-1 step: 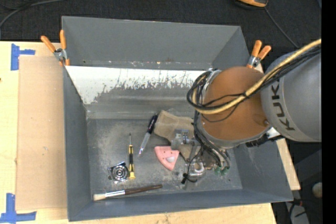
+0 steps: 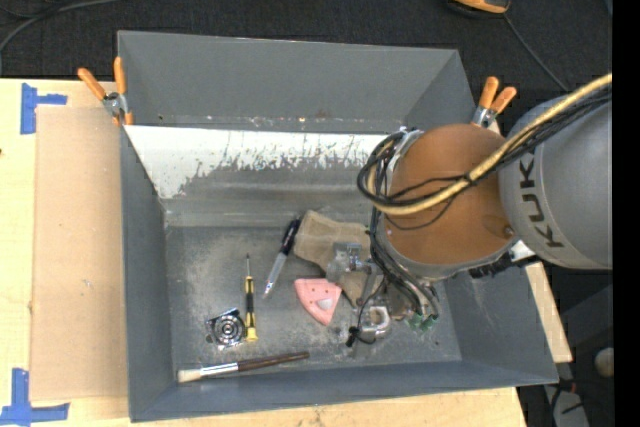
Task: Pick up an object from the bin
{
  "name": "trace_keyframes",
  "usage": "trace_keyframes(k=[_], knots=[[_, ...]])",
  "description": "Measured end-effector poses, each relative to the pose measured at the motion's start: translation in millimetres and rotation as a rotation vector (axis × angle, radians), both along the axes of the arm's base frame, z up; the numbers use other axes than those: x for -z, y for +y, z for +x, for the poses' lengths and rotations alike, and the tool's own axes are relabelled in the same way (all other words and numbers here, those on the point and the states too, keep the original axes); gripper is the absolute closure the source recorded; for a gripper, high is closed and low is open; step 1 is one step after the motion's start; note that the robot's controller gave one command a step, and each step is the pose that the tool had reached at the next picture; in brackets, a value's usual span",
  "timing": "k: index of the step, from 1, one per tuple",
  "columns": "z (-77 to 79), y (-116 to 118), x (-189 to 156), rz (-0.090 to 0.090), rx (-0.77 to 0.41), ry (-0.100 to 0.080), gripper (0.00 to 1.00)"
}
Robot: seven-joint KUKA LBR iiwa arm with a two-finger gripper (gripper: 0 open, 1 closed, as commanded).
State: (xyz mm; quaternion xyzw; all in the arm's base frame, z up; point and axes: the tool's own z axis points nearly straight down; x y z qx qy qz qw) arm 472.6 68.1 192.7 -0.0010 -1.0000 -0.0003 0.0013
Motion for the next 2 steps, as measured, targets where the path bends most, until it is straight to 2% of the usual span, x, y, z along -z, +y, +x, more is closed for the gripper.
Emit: trace_keyframes(k=[1, 2], knots=[[6.4, -127, 122, 0.001, -0.195, -0.017, 0.00], [10.7, -123, 80, 0.004, -0.185, -0.008, 0.00]])
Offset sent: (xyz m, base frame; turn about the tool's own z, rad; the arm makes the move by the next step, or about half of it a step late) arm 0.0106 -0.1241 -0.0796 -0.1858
